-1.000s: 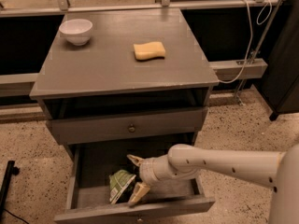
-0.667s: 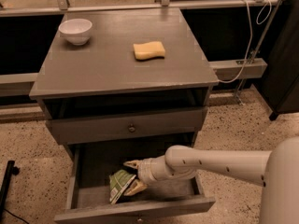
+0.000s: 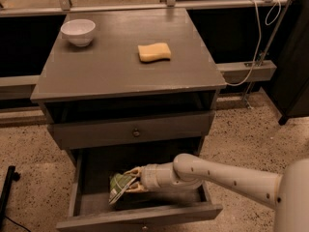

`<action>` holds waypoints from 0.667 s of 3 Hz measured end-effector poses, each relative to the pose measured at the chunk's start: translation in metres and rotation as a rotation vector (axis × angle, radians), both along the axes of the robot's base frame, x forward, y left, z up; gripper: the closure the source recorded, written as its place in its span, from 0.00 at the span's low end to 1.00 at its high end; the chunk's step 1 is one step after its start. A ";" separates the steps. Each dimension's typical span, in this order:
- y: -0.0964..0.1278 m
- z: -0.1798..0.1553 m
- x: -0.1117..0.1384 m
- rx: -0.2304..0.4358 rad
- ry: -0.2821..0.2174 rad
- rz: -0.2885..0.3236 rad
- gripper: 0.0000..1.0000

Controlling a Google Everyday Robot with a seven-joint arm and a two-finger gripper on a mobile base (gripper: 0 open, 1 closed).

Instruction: Pick green jalapeno chip bag from middle drawer and place on counter

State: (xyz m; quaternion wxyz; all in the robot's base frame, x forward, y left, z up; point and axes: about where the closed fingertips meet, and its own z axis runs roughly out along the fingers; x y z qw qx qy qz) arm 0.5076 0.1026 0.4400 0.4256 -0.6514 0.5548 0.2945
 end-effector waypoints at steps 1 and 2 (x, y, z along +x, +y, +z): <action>-0.018 0.102 -0.010 0.314 -0.175 0.048 1.00; -0.053 0.205 -0.034 0.422 -0.353 0.103 1.00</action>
Offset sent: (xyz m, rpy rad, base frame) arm -0.0606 -0.1130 0.3409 0.5232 -0.6037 0.1526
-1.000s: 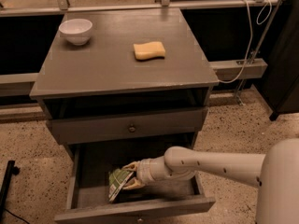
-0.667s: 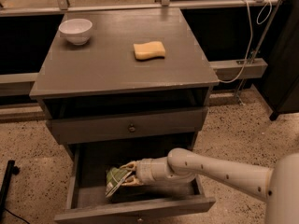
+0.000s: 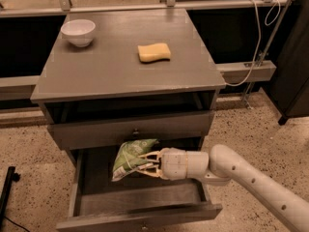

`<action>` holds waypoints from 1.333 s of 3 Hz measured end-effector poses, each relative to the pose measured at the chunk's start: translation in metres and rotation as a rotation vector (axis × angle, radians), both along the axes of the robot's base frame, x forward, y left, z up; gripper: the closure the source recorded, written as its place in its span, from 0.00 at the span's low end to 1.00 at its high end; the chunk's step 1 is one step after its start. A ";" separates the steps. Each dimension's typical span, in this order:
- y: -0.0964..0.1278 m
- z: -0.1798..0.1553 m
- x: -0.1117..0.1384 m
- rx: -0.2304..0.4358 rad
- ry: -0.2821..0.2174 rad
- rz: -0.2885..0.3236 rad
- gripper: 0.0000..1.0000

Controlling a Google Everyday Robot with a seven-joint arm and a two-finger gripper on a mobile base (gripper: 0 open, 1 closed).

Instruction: Pick green jalapeno chip bag from middle drawer and place on counter

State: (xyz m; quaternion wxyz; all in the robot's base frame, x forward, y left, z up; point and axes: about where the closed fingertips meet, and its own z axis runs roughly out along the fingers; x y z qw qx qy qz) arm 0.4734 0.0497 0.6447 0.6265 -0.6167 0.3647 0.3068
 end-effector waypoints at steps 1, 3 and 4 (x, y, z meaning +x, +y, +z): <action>-0.031 0.084 -0.012 -0.014 -0.136 0.023 1.00; -0.078 0.235 0.030 -0.179 -0.265 0.032 1.00; -0.086 0.281 0.062 -0.226 -0.279 0.034 1.00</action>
Offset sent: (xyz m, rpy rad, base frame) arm 0.0450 -0.1005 0.2813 -0.2372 -0.3066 0.0092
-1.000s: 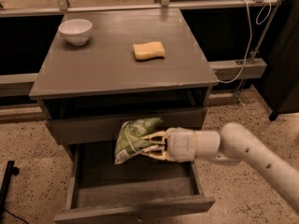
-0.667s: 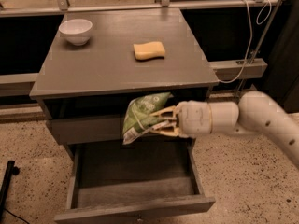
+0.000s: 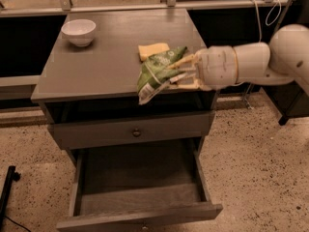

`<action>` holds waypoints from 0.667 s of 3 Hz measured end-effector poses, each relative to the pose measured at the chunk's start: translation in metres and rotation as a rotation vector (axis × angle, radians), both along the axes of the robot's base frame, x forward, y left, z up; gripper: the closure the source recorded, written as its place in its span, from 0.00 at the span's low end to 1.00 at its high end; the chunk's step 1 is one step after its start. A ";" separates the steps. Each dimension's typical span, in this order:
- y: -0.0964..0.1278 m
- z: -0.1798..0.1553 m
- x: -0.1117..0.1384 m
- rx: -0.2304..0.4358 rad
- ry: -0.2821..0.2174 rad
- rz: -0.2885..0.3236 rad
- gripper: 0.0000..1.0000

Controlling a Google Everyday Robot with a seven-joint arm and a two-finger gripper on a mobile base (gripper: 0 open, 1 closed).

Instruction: Pick green jalapeno chip bag from middle drawer and place on counter

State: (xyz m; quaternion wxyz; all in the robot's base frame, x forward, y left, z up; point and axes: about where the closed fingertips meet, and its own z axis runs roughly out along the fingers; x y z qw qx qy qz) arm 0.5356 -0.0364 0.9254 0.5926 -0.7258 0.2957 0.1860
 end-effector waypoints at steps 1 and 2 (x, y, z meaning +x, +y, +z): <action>-0.003 0.022 0.059 -0.053 0.018 -0.084 1.00; 0.002 0.012 0.119 -0.139 0.052 -0.177 0.84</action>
Offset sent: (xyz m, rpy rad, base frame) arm 0.1981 0.0011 -0.0098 -0.2798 0.0933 -0.3131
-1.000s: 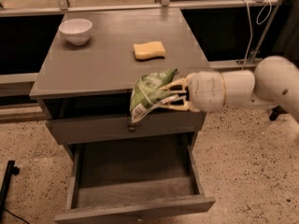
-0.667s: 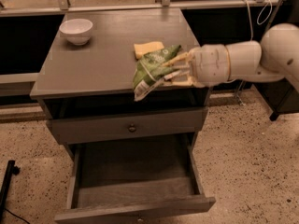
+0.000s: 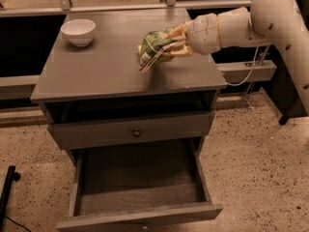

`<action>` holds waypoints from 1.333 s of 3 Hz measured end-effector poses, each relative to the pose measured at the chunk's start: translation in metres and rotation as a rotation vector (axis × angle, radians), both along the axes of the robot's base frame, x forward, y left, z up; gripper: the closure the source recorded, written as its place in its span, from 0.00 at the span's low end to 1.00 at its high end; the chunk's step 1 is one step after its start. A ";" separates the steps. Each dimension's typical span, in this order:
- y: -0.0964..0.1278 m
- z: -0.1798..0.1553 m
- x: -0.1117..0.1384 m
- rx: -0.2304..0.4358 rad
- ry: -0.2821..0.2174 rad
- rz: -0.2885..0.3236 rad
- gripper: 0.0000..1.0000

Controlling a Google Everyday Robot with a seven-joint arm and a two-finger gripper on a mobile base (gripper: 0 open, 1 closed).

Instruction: Pick green jalapeno chip bag from middle drawer and place on counter

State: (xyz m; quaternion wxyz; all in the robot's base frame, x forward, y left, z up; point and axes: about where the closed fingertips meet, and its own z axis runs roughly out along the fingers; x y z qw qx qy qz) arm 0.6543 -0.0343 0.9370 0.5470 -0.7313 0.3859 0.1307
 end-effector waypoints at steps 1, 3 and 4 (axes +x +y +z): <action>-0.005 -0.027 0.042 -0.087 0.060 -0.083 0.61; -0.017 -0.053 0.061 -0.159 0.114 -0.135 0.15; -0.016 -0.053 0.061 -0.159 0.114 -0.134 0.00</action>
Offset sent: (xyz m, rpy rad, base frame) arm 0.0818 -0.0452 -0.0782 -0.2491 0.1744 -0.2119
